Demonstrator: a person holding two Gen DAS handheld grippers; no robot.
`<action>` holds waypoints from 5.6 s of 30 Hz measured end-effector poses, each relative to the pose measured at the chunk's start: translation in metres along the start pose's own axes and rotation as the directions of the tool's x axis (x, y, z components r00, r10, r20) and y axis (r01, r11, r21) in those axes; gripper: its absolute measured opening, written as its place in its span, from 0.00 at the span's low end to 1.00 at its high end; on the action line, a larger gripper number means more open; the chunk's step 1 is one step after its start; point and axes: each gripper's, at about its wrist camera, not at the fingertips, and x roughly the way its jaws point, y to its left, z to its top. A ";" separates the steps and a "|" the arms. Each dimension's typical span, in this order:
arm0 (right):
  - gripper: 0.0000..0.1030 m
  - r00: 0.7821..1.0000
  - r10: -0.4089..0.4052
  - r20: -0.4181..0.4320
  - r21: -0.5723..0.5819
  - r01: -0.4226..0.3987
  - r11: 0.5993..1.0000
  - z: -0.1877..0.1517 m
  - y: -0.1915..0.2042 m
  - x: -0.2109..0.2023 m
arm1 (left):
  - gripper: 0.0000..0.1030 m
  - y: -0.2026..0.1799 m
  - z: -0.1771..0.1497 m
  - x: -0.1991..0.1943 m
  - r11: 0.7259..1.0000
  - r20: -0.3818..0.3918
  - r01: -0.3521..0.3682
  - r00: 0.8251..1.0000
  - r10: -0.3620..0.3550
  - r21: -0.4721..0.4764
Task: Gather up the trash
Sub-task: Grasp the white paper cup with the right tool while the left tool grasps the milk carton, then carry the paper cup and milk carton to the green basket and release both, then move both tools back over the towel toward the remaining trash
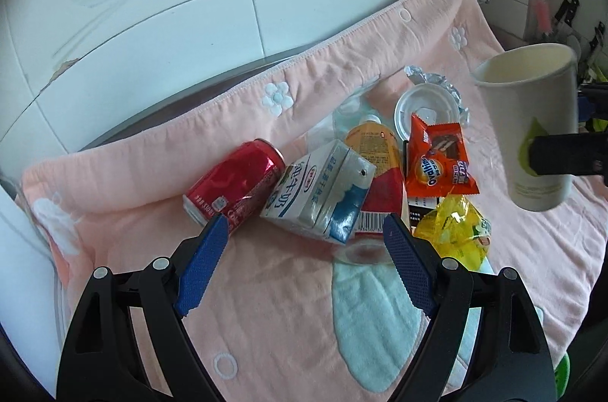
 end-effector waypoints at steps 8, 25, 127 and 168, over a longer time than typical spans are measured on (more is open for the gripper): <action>0.60 1.000 -0.012 0.000 0.015 0.012 1.000 -0.024 0.000 -0.024 | 0.70 -0.009 0.010 0.037 0.998 -0.041 -0.008 0.999 0.011 0.061; 0.60 0.999 -0.046 -0.009 0.076 0.046 0.996 -0.063 -0.011 -0.051 | 0.47 0.010 0.016 0.051 0.995 -0.056 0.099 0.994 -0.099 -0.012; 0.82 0.998 0.021 -0.067 -0.055 -0.025 0.998 -0.272 0.050 -0.178 | 0.67 -0.152 -0.200 -0.261 0.948 -0.046 0.229 0.969 -0.244 -0.221; 0.79 0.988 -0.039 -0.147 -0.108 0.024 0.994 -0.073 0.025 0.044 | 0.74 0.028 -0.125 -0.158 0.942 -0.054 0.068 0.994 -0.091 -0.329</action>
